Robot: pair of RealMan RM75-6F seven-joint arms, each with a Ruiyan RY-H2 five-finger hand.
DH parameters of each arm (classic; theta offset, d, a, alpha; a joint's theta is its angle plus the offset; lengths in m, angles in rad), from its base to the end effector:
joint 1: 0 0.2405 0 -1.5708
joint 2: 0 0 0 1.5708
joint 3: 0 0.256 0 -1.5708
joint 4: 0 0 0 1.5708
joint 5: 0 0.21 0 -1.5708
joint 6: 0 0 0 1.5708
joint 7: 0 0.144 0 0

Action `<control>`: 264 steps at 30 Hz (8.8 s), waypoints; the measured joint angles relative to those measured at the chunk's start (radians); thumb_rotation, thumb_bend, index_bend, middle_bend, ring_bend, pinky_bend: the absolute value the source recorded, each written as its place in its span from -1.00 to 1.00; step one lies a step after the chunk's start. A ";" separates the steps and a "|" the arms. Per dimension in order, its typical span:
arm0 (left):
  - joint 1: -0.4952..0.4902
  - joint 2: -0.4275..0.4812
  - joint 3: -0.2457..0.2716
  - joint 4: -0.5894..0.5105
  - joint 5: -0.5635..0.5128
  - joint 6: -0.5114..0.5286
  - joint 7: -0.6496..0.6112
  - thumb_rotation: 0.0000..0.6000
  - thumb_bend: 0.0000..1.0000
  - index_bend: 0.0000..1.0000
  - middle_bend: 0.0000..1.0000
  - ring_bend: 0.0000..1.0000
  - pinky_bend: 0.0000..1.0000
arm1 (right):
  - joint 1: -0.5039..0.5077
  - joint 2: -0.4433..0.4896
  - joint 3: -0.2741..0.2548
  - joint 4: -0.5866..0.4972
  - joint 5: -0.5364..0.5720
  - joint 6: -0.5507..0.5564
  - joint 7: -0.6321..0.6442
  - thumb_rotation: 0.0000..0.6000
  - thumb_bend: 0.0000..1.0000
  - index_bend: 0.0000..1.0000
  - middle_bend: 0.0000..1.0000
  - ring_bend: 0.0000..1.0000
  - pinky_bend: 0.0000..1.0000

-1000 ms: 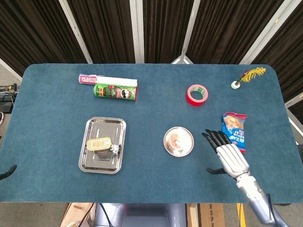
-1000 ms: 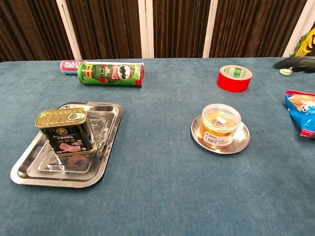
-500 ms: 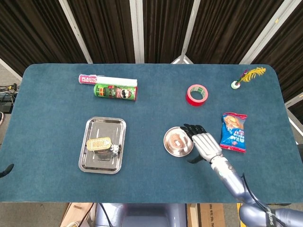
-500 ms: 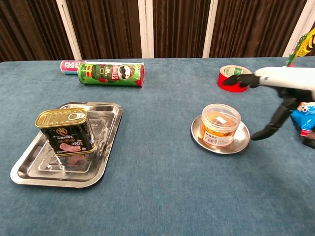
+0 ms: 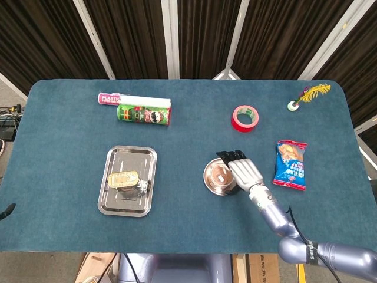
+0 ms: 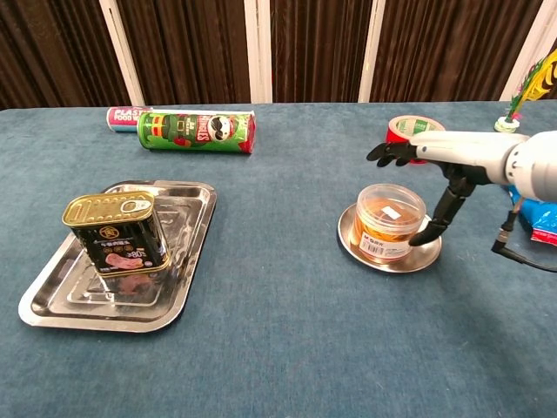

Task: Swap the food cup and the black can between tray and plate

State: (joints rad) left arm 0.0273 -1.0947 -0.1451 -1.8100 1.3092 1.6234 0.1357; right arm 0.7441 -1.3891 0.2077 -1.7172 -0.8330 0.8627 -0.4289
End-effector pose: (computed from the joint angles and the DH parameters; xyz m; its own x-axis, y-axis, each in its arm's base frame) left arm -0.3054 0.1589 0.1896 0.3707 -0.1490 0.9167 0.9068 0.2715 -0.3226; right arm -0.1470 -0.3302 0.0089 0.3513 -0.4429 0.8249 -0.9312 -0.2572 0.2584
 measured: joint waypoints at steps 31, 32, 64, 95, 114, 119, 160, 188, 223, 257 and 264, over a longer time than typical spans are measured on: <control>0.000 0.005 -0.013 -0.003 -0.028 -0.006 -0.020 1.00 -0.63 -0.62 -1.00 -1.00 -0.90 | 0.099 -0.088 -0.013 0.040 0.040 0.107 -0.088 1.00 -0.93 -0.13 -0.22 -0.33 -1.00; 0.000 0.005 -0.014 -0.003 -0.032 -0.007 -0.021 1.00 -0.63 -0.62 -1.00 -1.00 -0.90 | 0.109 -0.088 -0.004 0.034 0.040 0.107 -0.095 1.00 -0.93 -0.13 -0.22 -0.33 -1.00; -0.033 -0.008 -0.045 0.033 -0.115 -0.058 0.006 1.00 -0.62 -0.62 -1.00 -1.00 -0.90 | 0.430 -0.324 0.081 0.297 0.315 -0.041 -0.228 1.00 -0.98 -1.00 -1.00 -1.00 -1.00; -0.225 0.007 -0.008 -0.040 0.029 -0.354 -0.060 1.00 -0.65 -0.64 -0.98 -1.00 -0.83 | -0.386 0.117 -0.405 -0.060 -0.515 0.740 0.161 1.00 -1.00 -1.00 -1.00 -1.00 -1.00; -0.469 -0.383 -0.014 0.032 -0.212 -0.466 0.396 1.00 -0.45 -0.43 -0.60 -0.80 -0.58 | -0.473 0.139 -0.305 0.004 -0.550 0.720 0.228 1.00 -1.00 -1.00 -1.00 -1.00 -1.00; -0.488 -0.454 -0.007 0.090 -0.206 -0.442 0.413 1.00 -0.18 -0.35 -0.47 -0.68 -0.49 | -0.485 0.144 -0.288 0.006 -0.557 0.707 0.240 1.00 -1.00 -1.00 -1.00 -1.00 -1.00; -0.656 -0.525 -0.039 -0.111 -0.187 -0.487 0.506 1.00 0.22 -0.15 -0.18 -0.35 -0.32 | -0.547 0.148 -0.186 0.014 -0.560 0.612 0.257 1.00 -1.00 -1.00 -1.00 -1.00 -1.00; -0.745 -0.587 -0.014 -0.144 -0.347 -0.462 0.677 1.00 -0.73 -0.48 -0.72 -0.98 -0.74 | -0.568 0.156 -0.149 0.015 -0.556 0.575 0.279 1.00 -1.00 -1.00 -1.00 -1.00 -1.00; -0.840 -0.689 -0.177 0.308 -0.314 -0.618 0.133 1.00 -0.97 -0.62 -1.00 -1.00 -0.97 | -0.560 0.130 -0.122 0.038 -0.511 0.509 0.251 1.00 -1.00 -1.00 -1.00 -1.00 -1.00; -0.861 -0.873 -0.149 0.636 -0.222 -0.574 0.060 1.00 0.10 -0.39 -0.47 -0.61 -0.39 | -0.563 0.133 -0.114 0.042 -0.509 0.496 0.264 1.00 -1.00 -1.00 -1.00 -1.00 -1.00; -0.838 -0.812 -0.158 0.546 -0.188 -0.542 0.041 1.00 0.07 -0.39 -0.49 -0.62 -0.45 | -0.563 0.133 -0.115 0.040 -0.513 0.494 0.264 1.00 -1.00 -1.00 -1.00 -1.00 -1.00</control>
State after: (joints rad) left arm -0.8107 -1.9071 -0.3033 -1.2640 1.1208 1.0812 0.1765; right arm 0.1807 -1.2560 0.0924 -1.6770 -1.3456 1.3570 -0.1650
